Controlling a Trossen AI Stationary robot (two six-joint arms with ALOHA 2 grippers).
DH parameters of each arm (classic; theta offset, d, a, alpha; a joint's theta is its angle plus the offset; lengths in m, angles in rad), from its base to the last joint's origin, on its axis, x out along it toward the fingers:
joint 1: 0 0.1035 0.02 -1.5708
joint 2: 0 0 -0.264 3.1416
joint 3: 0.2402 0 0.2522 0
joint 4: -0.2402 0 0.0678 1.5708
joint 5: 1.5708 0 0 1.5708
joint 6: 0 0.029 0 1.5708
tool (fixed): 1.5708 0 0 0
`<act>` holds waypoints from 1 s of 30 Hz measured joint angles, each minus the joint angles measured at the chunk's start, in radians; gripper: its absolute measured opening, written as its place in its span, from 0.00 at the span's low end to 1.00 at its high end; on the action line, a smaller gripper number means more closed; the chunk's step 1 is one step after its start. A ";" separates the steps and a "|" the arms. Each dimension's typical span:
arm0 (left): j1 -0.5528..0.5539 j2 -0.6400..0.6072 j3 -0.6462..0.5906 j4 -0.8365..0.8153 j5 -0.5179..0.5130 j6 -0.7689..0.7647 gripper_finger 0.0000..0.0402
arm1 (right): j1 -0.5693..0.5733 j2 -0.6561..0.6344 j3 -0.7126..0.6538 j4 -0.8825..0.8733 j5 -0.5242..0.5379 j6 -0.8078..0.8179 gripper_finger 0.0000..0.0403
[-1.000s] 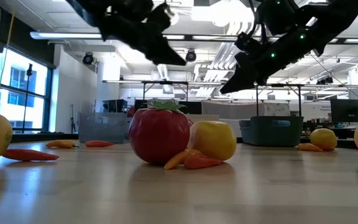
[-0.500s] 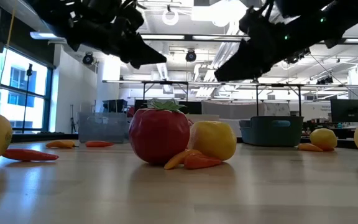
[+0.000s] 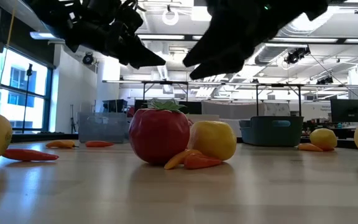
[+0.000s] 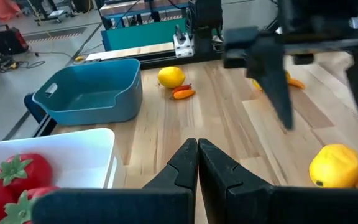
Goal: Sort produce into baskets
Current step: Put the red tomato into the white bin
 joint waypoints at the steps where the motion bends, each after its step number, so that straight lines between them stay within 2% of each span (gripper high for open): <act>1: 0.000 0.000 0.000 0.000 0.000 0.002 0.00 | 0.008 0.024 0.041 -0.049 -0.007 0.017 0.75; 8: 0.000 0.000 0.000 -0.021 0.000 0.012 0.00 | 0.053 0.192 0.370 -0.416 -0.057 0.177 0.75; 18: 0.000 0.000 0.000 -0.081 0.000 0.029 0.00 | 0.076 0.466 0.816 -0.862 -0.101 0.193 0.75; 24: 0.000 0.000 0.000 -0.104 0.000 0.038 0.00 | 0.082 0.584 0.982 -1.031 -0.123 0.185 0.77; 30: 0.000 0.000 0.000 -0.107 0.000 0.038 0.00 | 0.085 0.638 1.026 -1.030 -0.151 0.149 0.85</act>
